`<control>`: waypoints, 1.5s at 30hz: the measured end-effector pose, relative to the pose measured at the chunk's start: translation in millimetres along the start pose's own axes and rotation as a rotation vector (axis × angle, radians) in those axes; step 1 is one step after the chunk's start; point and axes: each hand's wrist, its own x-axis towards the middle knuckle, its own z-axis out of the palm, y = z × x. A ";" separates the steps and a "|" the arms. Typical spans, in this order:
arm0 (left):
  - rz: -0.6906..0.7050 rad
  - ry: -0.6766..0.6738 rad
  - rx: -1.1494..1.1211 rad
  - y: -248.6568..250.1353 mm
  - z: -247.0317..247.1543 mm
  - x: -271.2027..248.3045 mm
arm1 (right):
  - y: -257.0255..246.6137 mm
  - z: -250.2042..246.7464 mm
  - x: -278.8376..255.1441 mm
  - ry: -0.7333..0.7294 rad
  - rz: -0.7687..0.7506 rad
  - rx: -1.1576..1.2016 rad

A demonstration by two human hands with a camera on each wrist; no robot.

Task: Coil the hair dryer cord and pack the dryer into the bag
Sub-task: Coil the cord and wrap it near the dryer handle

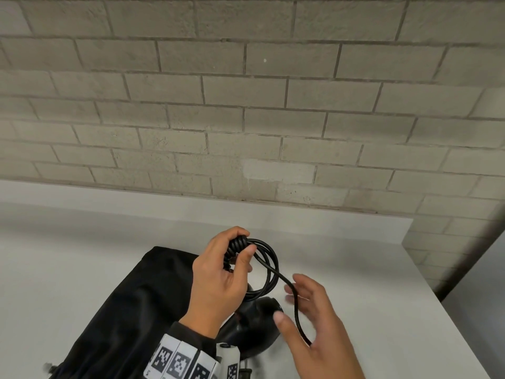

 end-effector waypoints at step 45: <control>0.131 0.039 -0.055 20.2 3.0 -9.7 | -20.1 -14.5 55.7 -0.389 -0.044 0.478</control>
